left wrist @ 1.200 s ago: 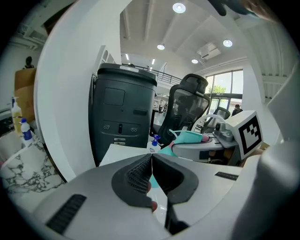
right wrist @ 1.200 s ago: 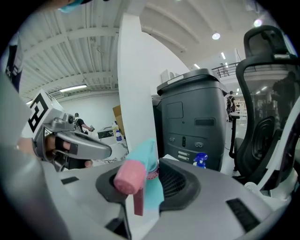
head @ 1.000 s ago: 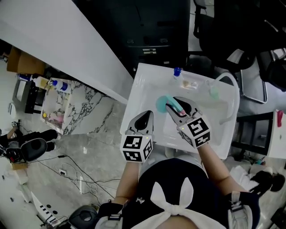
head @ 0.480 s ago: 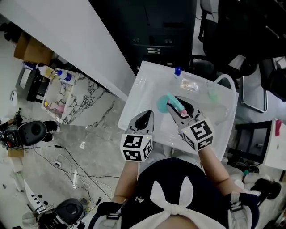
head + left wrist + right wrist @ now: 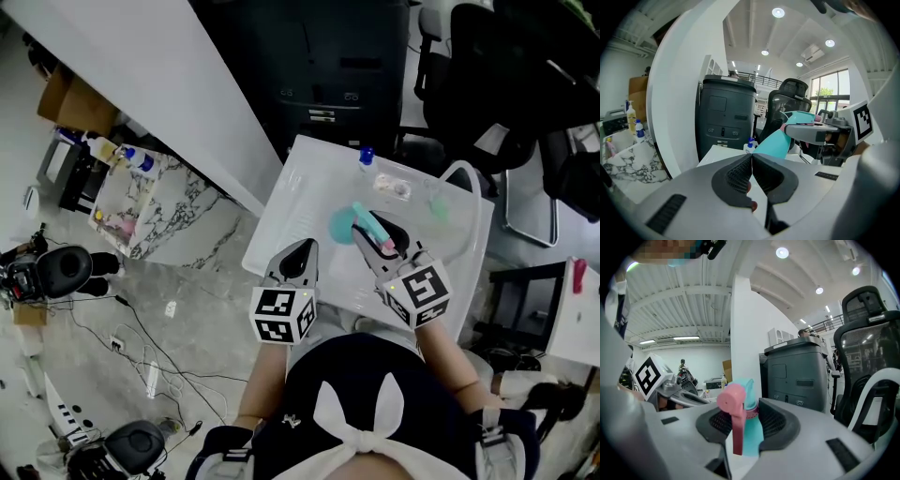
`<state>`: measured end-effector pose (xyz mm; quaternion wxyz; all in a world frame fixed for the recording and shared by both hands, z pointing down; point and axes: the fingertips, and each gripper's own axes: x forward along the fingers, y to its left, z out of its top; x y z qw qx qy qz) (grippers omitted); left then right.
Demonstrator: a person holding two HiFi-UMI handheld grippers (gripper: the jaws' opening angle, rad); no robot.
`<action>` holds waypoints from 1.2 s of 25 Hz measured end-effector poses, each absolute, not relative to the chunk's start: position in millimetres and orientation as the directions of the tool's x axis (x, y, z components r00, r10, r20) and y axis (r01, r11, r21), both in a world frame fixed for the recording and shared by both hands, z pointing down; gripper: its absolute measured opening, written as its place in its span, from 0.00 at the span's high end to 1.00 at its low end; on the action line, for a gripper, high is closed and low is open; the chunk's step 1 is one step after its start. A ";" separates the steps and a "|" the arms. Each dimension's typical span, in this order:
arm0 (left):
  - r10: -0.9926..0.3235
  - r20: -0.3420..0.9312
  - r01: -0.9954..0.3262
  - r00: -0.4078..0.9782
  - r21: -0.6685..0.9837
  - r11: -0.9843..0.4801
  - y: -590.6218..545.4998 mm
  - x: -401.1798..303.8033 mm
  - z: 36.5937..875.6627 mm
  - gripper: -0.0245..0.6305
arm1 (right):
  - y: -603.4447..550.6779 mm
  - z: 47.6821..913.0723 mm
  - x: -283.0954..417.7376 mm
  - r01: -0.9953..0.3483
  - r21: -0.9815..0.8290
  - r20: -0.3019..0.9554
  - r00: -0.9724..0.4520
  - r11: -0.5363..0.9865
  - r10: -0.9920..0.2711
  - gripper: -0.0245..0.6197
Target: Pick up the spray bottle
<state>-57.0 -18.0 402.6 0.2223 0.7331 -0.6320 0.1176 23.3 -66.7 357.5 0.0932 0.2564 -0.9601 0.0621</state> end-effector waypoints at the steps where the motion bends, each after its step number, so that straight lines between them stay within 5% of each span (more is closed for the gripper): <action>1: -0.875 0.452 -0.979 0.172 0.176 -0.101 -17.5 -56.2 402.2 0.92 | -65.6 356.3 25.5 -0.504 -0.073 0.209 -0.852 0.861 -0.481 0.74; 30: -0.882 0.442 -0.981 0.165 0.162 -0.102 -14.8 -49.0 394.1 0.92 | -52.3 349.2 40.6 -0.499 -0.081 0.204 -0.855 0.863 -0.476 0.75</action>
